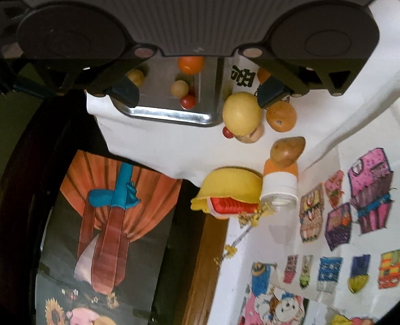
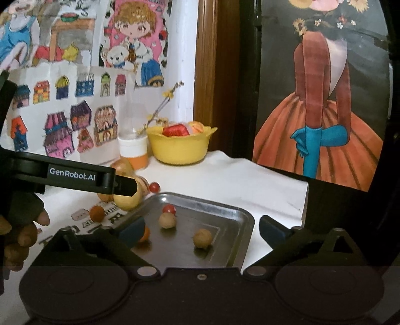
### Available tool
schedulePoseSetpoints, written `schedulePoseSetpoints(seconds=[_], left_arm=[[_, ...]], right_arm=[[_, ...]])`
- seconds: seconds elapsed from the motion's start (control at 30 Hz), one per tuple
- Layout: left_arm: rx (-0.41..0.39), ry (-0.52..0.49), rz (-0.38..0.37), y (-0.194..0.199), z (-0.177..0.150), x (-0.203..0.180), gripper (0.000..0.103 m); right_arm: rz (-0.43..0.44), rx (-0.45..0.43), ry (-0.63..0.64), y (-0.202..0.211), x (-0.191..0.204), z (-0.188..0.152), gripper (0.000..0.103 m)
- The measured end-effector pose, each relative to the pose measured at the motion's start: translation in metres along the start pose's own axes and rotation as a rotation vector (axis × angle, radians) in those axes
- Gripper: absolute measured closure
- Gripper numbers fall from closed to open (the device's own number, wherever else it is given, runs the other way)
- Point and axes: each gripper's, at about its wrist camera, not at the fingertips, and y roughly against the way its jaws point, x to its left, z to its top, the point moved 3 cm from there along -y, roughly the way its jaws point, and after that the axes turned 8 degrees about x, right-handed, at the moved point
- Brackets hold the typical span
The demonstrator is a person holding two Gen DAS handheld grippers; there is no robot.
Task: Organize fruits
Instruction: 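Lift both open tools away from the tray toward the remaining fruits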
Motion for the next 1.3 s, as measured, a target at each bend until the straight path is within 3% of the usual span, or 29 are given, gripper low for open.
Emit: schedulePoseSetpoints(seconds=[0.77, 1.3], left_arm=[[-0.109, 0.018, 0.049, 0.121, -0.04, 0.047, 0.0], [-0.086, -0.002, 0.115, 0.169, -0.089, 0.093, 0.0]], right_arm=[[0.026, -0.139, 0.006, 0.131, 0.073, -0.019, 0.001], [0.056, -0.089, 0.037, 0.165, 0.13, -0.057, 0.001]])
